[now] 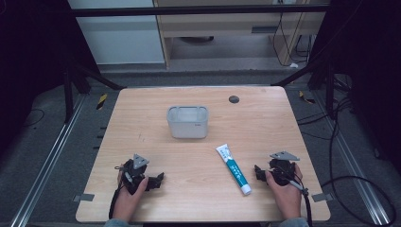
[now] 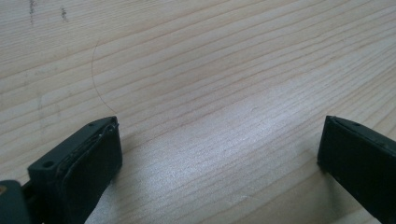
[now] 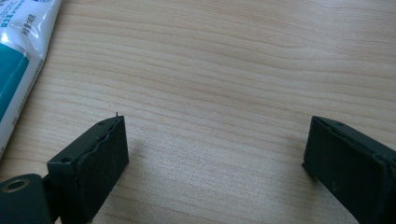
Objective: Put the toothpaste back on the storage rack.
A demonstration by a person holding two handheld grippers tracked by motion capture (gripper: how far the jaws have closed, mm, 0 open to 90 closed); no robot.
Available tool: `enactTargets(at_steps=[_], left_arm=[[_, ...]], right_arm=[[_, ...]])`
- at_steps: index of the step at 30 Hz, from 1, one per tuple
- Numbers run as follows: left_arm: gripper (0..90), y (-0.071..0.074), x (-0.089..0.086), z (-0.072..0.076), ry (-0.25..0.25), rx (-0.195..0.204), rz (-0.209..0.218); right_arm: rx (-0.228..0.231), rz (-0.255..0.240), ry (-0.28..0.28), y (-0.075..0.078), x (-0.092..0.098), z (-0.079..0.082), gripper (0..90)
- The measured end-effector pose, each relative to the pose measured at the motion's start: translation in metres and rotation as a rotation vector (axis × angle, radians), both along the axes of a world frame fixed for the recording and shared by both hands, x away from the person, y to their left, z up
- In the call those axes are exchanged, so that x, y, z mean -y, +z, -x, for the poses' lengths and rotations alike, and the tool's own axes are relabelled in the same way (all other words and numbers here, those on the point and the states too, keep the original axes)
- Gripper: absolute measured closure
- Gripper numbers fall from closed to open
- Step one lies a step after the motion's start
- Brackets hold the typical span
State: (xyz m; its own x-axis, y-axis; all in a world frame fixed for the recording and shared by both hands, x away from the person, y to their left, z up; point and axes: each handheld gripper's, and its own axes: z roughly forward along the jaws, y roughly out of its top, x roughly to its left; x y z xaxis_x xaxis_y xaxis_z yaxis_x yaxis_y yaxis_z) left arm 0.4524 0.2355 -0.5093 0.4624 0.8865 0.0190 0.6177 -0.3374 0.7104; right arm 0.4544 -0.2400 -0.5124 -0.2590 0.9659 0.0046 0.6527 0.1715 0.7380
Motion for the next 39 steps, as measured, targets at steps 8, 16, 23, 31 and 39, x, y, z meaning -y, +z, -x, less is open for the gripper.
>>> enactTargets(at_steps=[8, 16, 23, 31, 39], left_arm=[[0.0, 0.000, 0.006, -0.007, 0.050, -0.002, -0.001], [0.0, 0.000, 0.006, -0.007, 0.050, -0.002, -0.001], [0.0, 0.000, 0.009, -0.011, 0.045, -0.003, -0.001], [0.0, 0.000, 0.010, -0.013, 0.031, -0.003, -0.001], [0.0, 0.000, 0.010, -0.013, 0.033, -0.002, 0.000]], right_arm=[[-0.002, 0.003, 0.023, 0.000, 0.001, -0.002, 5.4], [-0.010, 0.050, 0.070, 0.007, 0.002, -0.007, 15.9], [0.015, 0.127, 0.119, 0.050, -0.007, -0.013, 19.2], [-0.035, 0.175, 0.193, 0.078, -0.039, -0.017, 24.6], [-0.073, 0.203, 0.260, 0.089, -0.059, -0.020, 23.1]])
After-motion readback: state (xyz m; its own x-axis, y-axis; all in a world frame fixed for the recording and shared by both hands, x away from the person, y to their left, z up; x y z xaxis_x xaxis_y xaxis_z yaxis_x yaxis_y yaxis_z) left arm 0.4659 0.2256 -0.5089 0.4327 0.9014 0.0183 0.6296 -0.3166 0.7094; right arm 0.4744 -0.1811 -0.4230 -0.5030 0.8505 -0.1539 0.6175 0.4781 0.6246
